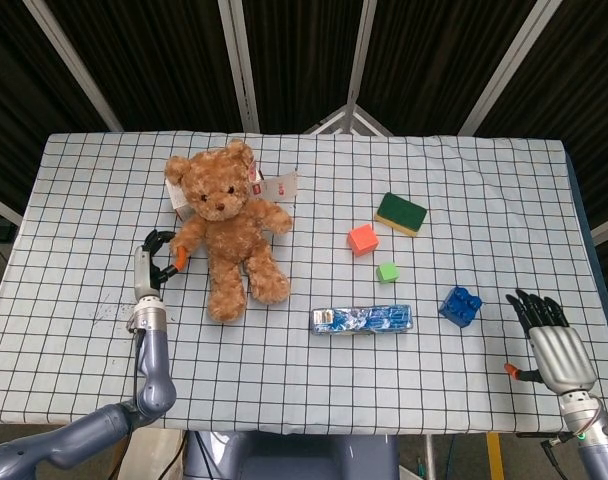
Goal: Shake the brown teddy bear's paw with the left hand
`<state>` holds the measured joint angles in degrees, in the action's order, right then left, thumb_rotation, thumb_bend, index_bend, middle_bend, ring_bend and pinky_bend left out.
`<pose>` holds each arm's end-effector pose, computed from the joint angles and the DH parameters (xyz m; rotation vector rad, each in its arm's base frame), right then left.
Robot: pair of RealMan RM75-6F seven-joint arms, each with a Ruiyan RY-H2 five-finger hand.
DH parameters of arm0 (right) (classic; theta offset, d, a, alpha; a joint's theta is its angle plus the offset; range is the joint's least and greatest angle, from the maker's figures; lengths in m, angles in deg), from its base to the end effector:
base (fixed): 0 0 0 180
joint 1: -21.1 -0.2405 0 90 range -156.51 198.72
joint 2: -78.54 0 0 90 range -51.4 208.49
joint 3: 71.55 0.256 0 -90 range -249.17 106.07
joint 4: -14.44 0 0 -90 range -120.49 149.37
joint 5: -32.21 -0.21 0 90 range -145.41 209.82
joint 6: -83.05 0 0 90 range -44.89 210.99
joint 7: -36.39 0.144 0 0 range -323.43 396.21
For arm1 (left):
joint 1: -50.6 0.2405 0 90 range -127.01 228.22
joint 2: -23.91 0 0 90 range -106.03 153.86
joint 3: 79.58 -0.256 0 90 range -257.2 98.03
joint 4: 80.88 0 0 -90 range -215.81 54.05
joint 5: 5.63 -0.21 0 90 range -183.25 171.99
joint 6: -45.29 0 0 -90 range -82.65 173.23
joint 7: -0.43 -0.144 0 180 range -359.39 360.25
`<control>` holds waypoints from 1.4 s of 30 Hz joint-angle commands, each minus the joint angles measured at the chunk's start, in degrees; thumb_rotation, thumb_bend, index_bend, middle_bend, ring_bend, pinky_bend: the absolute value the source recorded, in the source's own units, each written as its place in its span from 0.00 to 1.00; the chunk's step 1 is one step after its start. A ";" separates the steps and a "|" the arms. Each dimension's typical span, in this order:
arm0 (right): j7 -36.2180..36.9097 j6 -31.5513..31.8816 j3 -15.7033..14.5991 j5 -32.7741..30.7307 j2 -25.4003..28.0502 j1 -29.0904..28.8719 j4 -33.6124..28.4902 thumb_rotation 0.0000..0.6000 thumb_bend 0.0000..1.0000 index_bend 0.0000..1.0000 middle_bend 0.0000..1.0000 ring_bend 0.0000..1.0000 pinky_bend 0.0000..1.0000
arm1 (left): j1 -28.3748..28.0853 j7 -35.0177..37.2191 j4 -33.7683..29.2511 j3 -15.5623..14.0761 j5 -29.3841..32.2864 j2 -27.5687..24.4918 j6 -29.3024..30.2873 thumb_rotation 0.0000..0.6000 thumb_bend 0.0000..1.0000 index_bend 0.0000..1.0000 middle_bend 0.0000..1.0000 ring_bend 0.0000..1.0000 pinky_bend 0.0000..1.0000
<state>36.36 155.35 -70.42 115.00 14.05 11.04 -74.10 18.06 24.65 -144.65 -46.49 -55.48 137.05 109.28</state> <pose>-0.3301 -0.2018 0.1348 1.5311 -1.0073 0.7356 -0.2045 0.3636 -0.0477 -0.4727 -1.7967 -1.5186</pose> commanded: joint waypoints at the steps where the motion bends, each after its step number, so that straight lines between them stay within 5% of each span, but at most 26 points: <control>1: 0.00 -0.12 0.09 -0.24 0.05 -0.02 -0.08 1.00 0.10 0.00 0.00 0.00 0.00 | -0.36 0.50 1.25 0.05 0.00 0.61 -0.56 1.00 0.63 0.43 0.41 0.05 0.06; 16: -0.83 -0.57 -0.13 -0.09 -0.24 -0.29 -0.12 1.00 0.10 0.00 0.00 0.00 0.00 | 0.06 -0.02 -4.55 0.28 -2.66 -0.52 2.61 1.00 0.63 0.43 0.41 0.05 0.06; 30: 0.05 0.06 -0.30 0.77 -0.13 -0.20 0.13 1.00 0.10 0.00 0.00 0.00 0.00 | -0.73 0.35 1.04 0.46 -0.21 0.47 -1.76 1.00 0.57 0.42 0.36 0.03 0.06; 34: 0.85 -0.09 -0.75 1.64 0.30 -0.28 -0.25 1.00 0.10 0.00 0.00 0.00 0.00 | -0.10 1.74 -0.62 -0.40 -2.51 -0.13 -0.91 1.00 0.46 0.26 0.21 0.00 0.03; 42: 0.93 0.42 -0.78 1.70 0.57 -0.04 -0.48 1.00 0.10 0.00 0.00 0.00 0.00 | 2.83 8.91 -1.35 -2.68 -8.73 -1.53 2.38 1.00 0.43 0.01 0.06 0.00 0.00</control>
<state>37.29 155.79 -71.20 116.72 14.61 11.00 -74.58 19.68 31.19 -145.73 -48.62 -62.85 136.18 110.80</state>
